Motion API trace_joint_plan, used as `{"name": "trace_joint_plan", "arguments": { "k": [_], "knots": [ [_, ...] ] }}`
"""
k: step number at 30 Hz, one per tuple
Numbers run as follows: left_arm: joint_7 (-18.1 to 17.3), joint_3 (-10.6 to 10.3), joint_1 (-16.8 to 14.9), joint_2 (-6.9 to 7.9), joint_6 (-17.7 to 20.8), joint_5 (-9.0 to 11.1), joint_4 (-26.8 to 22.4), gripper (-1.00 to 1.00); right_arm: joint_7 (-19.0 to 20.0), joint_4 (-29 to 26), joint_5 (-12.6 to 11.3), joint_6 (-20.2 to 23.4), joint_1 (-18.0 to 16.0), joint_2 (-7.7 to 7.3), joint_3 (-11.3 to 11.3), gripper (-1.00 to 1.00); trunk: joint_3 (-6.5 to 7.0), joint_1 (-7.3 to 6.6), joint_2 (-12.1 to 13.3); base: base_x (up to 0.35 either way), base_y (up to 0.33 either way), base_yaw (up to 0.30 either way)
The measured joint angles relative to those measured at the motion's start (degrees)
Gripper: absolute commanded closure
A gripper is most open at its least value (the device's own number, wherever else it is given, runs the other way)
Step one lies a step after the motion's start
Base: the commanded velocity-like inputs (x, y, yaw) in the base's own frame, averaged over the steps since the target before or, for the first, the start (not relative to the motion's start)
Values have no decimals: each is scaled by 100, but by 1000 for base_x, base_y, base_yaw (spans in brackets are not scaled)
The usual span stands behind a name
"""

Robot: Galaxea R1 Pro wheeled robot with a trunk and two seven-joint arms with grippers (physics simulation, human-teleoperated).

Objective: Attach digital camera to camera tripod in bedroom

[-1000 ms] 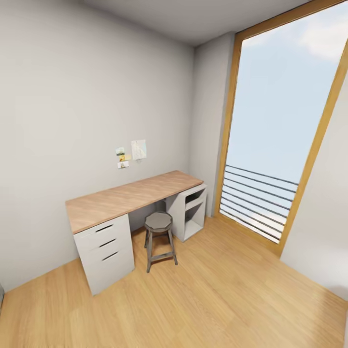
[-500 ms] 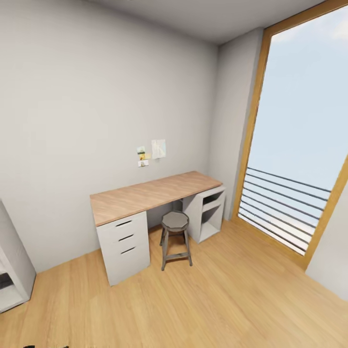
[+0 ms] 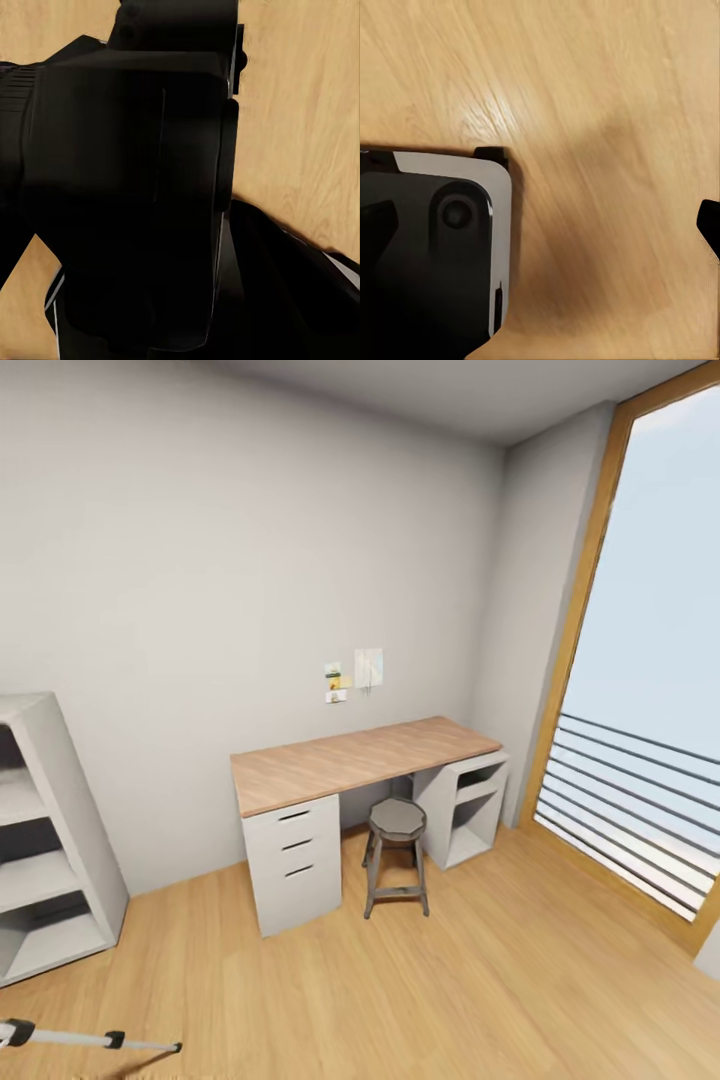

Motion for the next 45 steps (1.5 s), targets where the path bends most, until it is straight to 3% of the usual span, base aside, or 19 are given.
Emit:
{"name": "trace_joint_plan", "arguments": {
  "k": [45],
  "knots": [
    [0, -1, 0, -1, 0, -17, 0, 100, 2, 0, 0, 6, 0, -3, 0, -100, 0, 0, 0, 0, 0, 267]
  ]
}}
